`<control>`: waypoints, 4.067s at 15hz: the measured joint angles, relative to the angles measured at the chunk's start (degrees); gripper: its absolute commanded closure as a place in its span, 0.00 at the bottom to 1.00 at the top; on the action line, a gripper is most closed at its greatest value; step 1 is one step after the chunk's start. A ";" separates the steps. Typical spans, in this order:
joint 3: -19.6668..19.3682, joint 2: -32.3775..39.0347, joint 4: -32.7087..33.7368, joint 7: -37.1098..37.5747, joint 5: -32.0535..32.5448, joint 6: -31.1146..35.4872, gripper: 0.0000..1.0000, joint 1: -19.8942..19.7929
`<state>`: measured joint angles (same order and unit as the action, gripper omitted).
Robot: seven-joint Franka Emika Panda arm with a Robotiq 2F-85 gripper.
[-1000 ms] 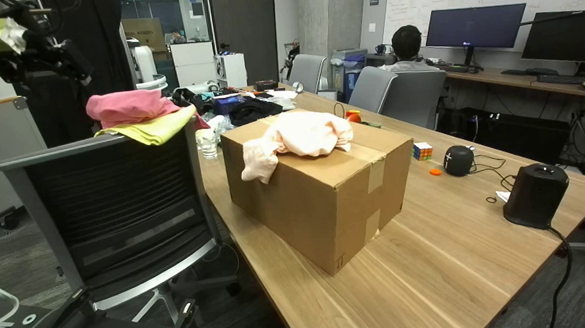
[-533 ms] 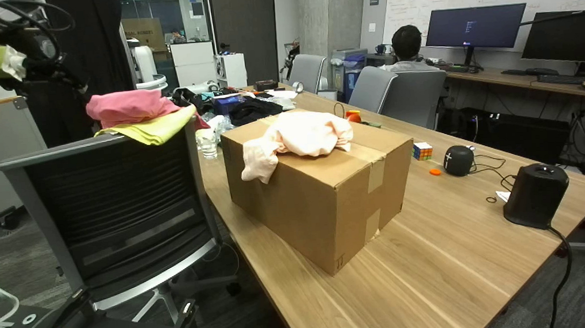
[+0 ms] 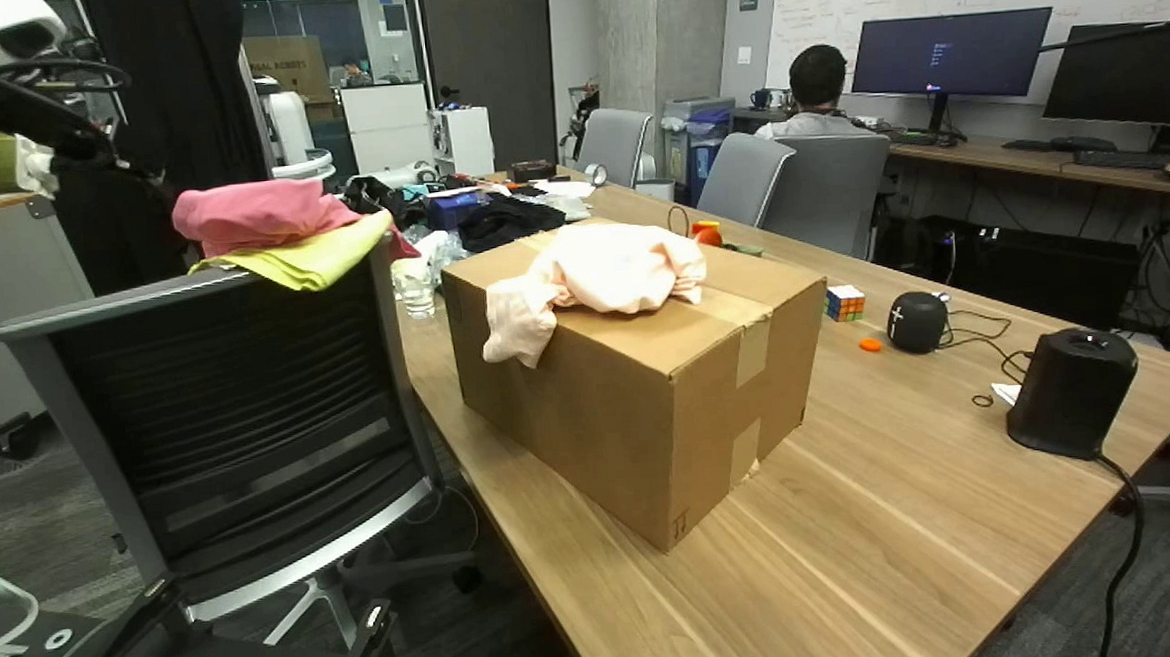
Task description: Remove the t-shirts and yellow towel from the backrest of the grey chair and place them on top of the brown box
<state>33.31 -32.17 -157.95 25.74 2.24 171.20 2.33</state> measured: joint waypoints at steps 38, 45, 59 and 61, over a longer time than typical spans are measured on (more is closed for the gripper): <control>35.69 -8.78 0.25 2.63 -7.35 12.59 0.97 -40.19; 24.89 -8.78 4.69 0.51 -7.37 7.60 0.97 -34.46; 12.77 -8.64 16.02 2.12 -7.36 0.07 0.97 -32.53; 12.07 -8.64 18.67 2.63 -6.84 -3.89 0.97 -33.94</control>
<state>45.38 -40.81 -139.28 28.37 -4.60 167.31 -31.60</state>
